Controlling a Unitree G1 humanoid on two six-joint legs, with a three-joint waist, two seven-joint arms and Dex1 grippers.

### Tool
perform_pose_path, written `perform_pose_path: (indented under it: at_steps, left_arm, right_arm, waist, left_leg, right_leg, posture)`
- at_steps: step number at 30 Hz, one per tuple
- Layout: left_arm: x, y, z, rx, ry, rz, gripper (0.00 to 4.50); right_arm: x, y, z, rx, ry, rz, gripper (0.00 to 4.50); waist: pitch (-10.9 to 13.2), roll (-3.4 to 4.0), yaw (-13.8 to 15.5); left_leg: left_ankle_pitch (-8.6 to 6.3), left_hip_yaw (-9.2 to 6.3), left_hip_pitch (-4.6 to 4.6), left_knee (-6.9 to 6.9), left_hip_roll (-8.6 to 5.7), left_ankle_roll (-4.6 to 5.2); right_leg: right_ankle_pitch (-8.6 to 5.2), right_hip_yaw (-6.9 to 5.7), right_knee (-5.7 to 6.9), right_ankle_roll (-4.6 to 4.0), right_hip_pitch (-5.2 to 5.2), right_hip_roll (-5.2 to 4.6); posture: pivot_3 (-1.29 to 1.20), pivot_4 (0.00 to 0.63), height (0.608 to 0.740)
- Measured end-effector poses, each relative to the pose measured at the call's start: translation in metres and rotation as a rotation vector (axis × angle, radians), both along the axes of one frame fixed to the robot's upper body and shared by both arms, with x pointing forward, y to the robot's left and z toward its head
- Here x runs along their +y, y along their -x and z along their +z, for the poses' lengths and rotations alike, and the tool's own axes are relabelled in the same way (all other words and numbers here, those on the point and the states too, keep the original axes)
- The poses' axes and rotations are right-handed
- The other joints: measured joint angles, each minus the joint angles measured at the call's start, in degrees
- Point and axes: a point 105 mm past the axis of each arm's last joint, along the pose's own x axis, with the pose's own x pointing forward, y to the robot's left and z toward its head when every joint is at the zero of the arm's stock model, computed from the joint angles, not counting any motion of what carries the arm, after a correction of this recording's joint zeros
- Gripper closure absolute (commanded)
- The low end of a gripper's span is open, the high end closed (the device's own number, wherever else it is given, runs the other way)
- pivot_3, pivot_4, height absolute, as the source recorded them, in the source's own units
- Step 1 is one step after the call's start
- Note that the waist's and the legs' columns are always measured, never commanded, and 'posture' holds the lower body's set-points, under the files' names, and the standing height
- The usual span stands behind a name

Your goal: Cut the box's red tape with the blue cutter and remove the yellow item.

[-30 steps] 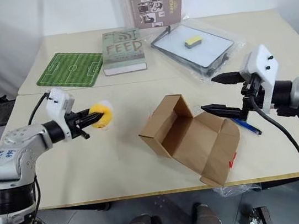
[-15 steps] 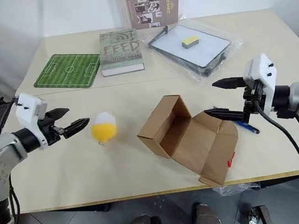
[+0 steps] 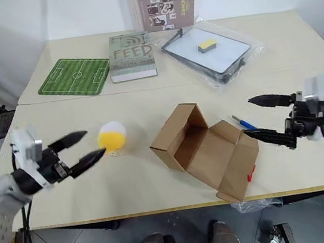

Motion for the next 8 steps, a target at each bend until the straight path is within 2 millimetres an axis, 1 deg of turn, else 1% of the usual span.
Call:
perform_pose_path:
  at_steps: [2,4,6,8]
  left_arm:
    - [0.003,0.007,-0.008,0.011,0.008,-0.024,0.03]
    - [0.007,0.015,-0.017,0.03,0.01,-0.043,0.03]
    - [0.013,0.022,-0.03,0.064,0.017,-0.06,0.03]
    - [0.017,0.026,-0.036,0.084,0.02,-0.068,0.03]
  right_arm:
    - [-0.009,0.002,-0.006,0.014,0.009,-0.026,0.0]
    - [-0.019,0.003,-0.017,0.044,0.024,-0.063,0.0]
    - [-0.023,0.006,-0.027,0.067,0.045,-0.08,0.0]
    - [-0.024,0.007,-0.031,0.065,0.048,-0.093,0.0]
  waist:
    - [0.0,0.02,0.0]
    - [0.0,0.03,-0.1]
    - [-0.1,0.11,-0.1]
    - [-0.1,0.12,-0.1]
  left_leg:
    - [0.0,0.05,0.05,0.0,0.01,0.0]
    - [-0.01,0.09,0.06,0.0,0.02,0.0]
    - [-0.01,0.11,0.08,-0.01,0.02,0.0]
    - [-0.01,0.12,0.09,-0.01,0.04,0.0]
  right_leg:
    - [0.0,0.05,0.02,-0.02,0.02,0.0]
    - [0.0,0.09,0.01,-0.03,0.01,0.0]
    - [-0.01,0.13,0.03,-0.04,-0.03,0.0]
    - [0.0,0.14,0.04,-0.06,-0.02,0.0]
  posture:
    - [0.0,0.15,0.74]
    - [0.0,0.15,0.74]
    - [0.0,0.15,0.74]
    - [0.0,0.15,0.74]
